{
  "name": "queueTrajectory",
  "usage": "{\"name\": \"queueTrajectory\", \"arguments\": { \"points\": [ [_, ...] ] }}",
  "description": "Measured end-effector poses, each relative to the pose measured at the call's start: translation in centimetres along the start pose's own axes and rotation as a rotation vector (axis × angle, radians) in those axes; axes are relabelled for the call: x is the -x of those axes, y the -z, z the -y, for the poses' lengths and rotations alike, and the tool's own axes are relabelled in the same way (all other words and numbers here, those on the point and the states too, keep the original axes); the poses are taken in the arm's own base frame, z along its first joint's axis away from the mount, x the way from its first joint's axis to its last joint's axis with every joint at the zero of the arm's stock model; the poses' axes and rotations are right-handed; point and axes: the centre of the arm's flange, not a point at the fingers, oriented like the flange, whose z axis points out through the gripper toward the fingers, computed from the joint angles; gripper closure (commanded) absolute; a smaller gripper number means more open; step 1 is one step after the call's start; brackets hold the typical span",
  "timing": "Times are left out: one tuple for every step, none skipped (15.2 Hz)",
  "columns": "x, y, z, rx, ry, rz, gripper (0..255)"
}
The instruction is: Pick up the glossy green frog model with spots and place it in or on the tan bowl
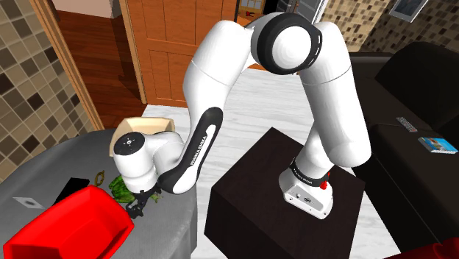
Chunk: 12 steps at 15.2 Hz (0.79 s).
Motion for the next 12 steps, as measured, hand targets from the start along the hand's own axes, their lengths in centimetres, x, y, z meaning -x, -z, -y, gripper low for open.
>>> {"name": "queueTrajectory", "arguments": {
  "points": [
    [-0.01, 0.01, -0.02, 0.0, 0.0, 0.0, 0],
    [-0.02, 0.01, -0.03, -0.001, 0.0, -0.001, 255],
    [-0.04, 0.03, -0.06, 0.0, -0.001, -0.001, 255],
    [-0.06, 0.05, -0.08, 0.0, -0.001, -0.001, 255],
    [-0.08, 0.06, -0.1, 0.0, -0.001, -0.002, 255],
    [-0.09, 0.06, -0.12, 0.0, -0.002, -0.002, 255],
    [-0.11, 0.03, -0.1, 0.0, -0.001, -0.003, 255],
    [-0.14, -0.01, -0.06, 0.0, -0.001, -0.002, 255],
    [-0.17, 0.0, -0.09, 0.0, -0.001, -0.002, 255],
    [-0.18, 0.02, -0.13, 0.0, -0.001, -0.003, 255],
    [-0.2, 0.03, -0.14, -0.001, -0.001, -0.003, 255],
    [-0.23, 0.06, -0.15, 0.0, -0.002, -0.003, 255]
  ]
}}
